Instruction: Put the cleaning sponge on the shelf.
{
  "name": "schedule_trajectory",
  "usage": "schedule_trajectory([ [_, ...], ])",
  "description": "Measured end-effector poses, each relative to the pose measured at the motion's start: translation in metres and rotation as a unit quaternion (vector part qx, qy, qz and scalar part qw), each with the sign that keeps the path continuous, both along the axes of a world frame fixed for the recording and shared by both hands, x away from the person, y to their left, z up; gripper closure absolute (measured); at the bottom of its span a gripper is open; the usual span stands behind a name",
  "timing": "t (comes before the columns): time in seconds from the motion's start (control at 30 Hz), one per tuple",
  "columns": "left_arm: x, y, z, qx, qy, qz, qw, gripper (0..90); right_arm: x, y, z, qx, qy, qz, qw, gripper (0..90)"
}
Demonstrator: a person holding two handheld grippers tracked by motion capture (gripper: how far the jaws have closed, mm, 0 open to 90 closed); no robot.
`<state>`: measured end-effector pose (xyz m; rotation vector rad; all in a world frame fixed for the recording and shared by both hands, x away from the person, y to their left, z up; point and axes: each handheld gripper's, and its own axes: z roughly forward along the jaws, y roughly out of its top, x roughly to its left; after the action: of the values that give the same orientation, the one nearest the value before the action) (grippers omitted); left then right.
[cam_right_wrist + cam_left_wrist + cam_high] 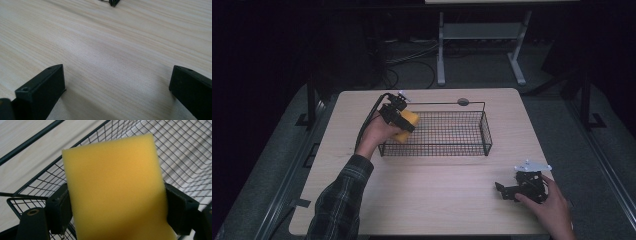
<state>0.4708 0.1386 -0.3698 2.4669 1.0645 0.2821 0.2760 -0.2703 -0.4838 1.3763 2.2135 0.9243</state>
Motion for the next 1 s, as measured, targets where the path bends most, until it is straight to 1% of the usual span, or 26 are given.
schedule_trajectory([
  [0.23,0.007,0.001,-0.011,0.008,0.015,0.005,0.9998,19.8,0.000,0.000,0.000,0.000,0.000,0.000,1.0000,0.0],
  [0.43,0.011,0.002,-0.017,0.013,0.020,0.010,0.9997,19.6,0.000,0.000,0.000,0.000,0.000,0.000,1.0000,0.0],
  [0.63,0.014,0.005,-0.020,0.013,0.021,0.018,0.9995,19.3,0.000,0.000,0.000,0.000,0.000,0.000,1.0000,0.0],
  [0.73,0.015,0.007,-0.021,0.009,0.021,0.019,0.9996,19.2,0.000,0.000,0.000,0.000,0.000,0.000,1.0000,0.0],
  [0.8,0.015,0.007,-0.022,0.010,0.024,0.017,0.9995,18.9,0.000,0.000,0.000,0.000,0.000,0.000,1.0000,0.0],
  [1.0,0.016,0.008,-0.023,0.003,0.021,0.017,0.9996,17.2,0.000,0.000,0.000,0.000,0.000,0.000,1.0000,0.0],
])
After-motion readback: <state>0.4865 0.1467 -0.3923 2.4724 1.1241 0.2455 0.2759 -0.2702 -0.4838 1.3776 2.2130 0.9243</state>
